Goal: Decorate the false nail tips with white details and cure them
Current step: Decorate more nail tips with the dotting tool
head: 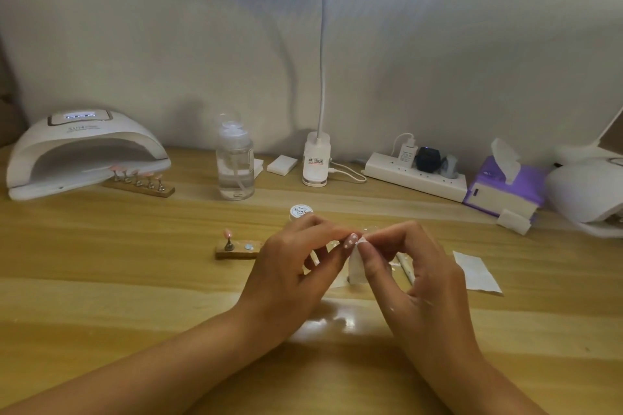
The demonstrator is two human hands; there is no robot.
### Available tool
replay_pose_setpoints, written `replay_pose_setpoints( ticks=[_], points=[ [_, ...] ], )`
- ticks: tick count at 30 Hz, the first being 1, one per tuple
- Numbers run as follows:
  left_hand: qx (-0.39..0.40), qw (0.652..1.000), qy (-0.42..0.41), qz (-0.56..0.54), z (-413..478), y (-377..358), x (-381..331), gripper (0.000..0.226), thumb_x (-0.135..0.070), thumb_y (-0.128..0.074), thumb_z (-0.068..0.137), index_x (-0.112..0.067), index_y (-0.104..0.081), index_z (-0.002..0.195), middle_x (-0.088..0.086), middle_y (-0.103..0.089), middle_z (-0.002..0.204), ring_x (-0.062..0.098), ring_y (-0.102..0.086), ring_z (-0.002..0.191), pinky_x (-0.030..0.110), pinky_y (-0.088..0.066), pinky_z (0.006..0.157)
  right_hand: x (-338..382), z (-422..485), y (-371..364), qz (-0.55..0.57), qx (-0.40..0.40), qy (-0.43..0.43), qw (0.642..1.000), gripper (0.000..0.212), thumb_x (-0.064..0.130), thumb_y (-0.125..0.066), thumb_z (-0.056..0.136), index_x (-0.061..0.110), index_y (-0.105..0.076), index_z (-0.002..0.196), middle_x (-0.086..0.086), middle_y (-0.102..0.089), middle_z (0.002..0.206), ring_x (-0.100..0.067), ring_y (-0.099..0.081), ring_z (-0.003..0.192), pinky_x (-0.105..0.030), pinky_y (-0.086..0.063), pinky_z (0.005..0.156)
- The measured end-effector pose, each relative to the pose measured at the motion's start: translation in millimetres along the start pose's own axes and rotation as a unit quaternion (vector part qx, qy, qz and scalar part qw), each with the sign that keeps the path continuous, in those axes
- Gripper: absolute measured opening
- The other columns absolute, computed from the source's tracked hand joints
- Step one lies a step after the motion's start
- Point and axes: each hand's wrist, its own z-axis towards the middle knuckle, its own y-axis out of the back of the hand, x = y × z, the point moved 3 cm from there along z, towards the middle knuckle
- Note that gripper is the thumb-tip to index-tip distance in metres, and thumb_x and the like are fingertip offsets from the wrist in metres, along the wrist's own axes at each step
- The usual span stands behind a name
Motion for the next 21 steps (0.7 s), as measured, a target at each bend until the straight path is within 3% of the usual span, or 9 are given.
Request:
replay_pose_setpoints(
  ticks=[15,21],
  points=[
    [0.008,0.999,-0.015,0.03,-1.5,0.0,0.8,0.026,-0.022,-0.06,0.093,-0.026,-0.073,0.115,-0.009,-0.066,0.093,0.012,-0.058,0.075,0.022,-0.046,0.06,-4.9,1.2,-0.9,0.043,0.022,-0.046,0.998,0.005,0.02,-0.068,0.09,0.022,-0.067,0.085,0.014,-0.066,0.077,-0.014,-0.063,0.079,-0.049,-0.051,0.075],
    [0.013,0.998,-0.029,0.049,-2.3,-0.1,-0.8,0.028,-0.022,-0.058,0.095,-0.023,-0.072,0.119,-0.008,-0.066,0.096,0.014,-0.062,0.083,0.031,-0.051,0.062,-6.7,2.4,-0.7,0.058,0.037,-0.069,0.995,0.006,0.02,-0.067,0.089,0.024,-0.068,0.085,0.012,-0.067,0.077,-0.015,-0.063,0.078,-0.05,-0.051,0.076]
  ],
)
